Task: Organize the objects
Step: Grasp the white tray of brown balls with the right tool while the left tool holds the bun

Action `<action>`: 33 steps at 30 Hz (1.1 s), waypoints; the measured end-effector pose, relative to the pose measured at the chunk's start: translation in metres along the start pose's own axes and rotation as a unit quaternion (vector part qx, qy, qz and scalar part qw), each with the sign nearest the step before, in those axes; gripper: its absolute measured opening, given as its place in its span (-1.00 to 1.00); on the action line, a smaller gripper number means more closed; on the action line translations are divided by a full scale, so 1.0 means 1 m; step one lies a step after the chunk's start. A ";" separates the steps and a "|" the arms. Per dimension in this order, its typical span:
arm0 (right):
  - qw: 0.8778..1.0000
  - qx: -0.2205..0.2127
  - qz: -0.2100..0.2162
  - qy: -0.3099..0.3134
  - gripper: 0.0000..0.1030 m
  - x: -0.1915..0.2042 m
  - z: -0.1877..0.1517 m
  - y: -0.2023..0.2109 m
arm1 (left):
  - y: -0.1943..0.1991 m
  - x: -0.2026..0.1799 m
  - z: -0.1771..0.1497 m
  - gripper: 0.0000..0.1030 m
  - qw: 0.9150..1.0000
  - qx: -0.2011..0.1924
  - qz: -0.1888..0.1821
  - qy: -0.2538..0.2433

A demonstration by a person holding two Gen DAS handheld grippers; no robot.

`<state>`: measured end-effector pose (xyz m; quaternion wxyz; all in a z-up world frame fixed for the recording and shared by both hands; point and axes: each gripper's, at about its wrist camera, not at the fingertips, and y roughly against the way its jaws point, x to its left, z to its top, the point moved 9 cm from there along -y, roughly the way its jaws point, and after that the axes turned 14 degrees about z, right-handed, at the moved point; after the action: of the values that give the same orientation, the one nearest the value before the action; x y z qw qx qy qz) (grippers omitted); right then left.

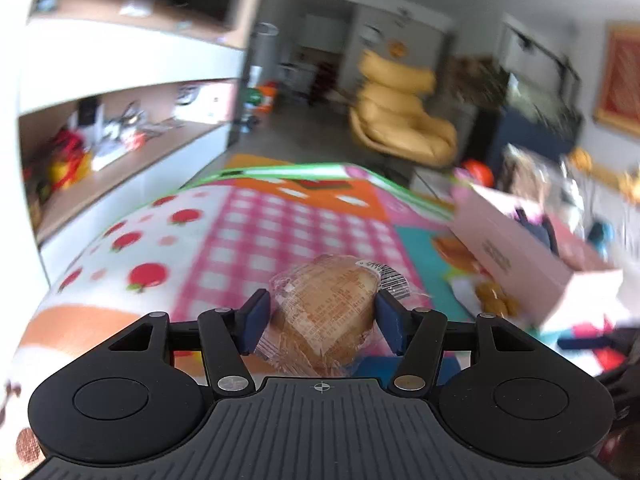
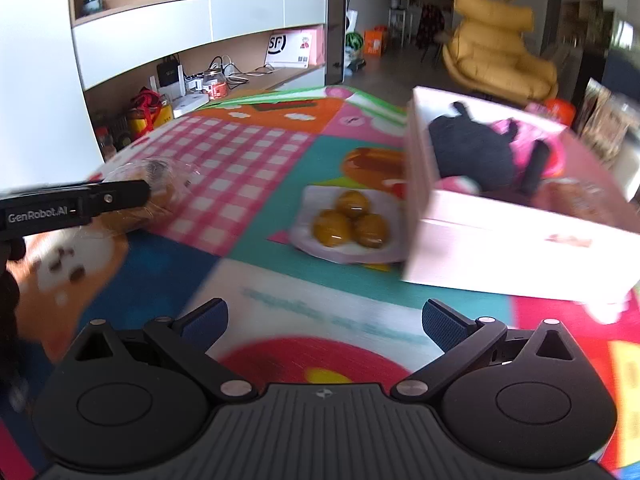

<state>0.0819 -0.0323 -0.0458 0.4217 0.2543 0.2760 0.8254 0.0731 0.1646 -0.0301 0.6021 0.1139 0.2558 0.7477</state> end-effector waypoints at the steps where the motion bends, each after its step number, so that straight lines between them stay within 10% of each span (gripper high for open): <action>1: 1.000 0.001 0.001 -0.011 1.00 0.001 0.002 -0.007 | 0.000 0.005 0.001 0.22 1.000 0.000 -0.009 0.016; 11: 0.997 -0.004 -0.053 -0.050 1.00 0.005 0.038 -0.050 | 0.002 0.021 0.002 0.22 0.996 -0.001 -0.039 0.078; 16: 0.999 -0.003 -0.006 0.036 0.83 0.037 0.035 -0.046 | 0.000 0.024 0.003 0.22 0.995 -0.001 -0.043 0.095; 24: 0.986 -0.057 -0.079 0.137 0.73 0.043 0.074 -0.052 | -0.001 0.025 0.001 0.22 0.993 -0.002 -0.046 0.109; 29: 0.989 -0.020 -0.092 0.117 0.09 0.029 0.092 -0.086 | -0.002 0.026 0.000 0.22 0.993 0.000 -0.044 0.112; 33: 0.991 -0.015 -0.065 0.112 0.05 0.033 0.077 -0.077 | -0.002 0.027 0.000 0.22 0.992 0.002 -0.047 0.117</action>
<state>0.1578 0.0514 -0.0359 0.4451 0.1357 0.3250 0.8233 0.0683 0.1909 -0.0349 0.6023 0.0152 0.3312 0.7262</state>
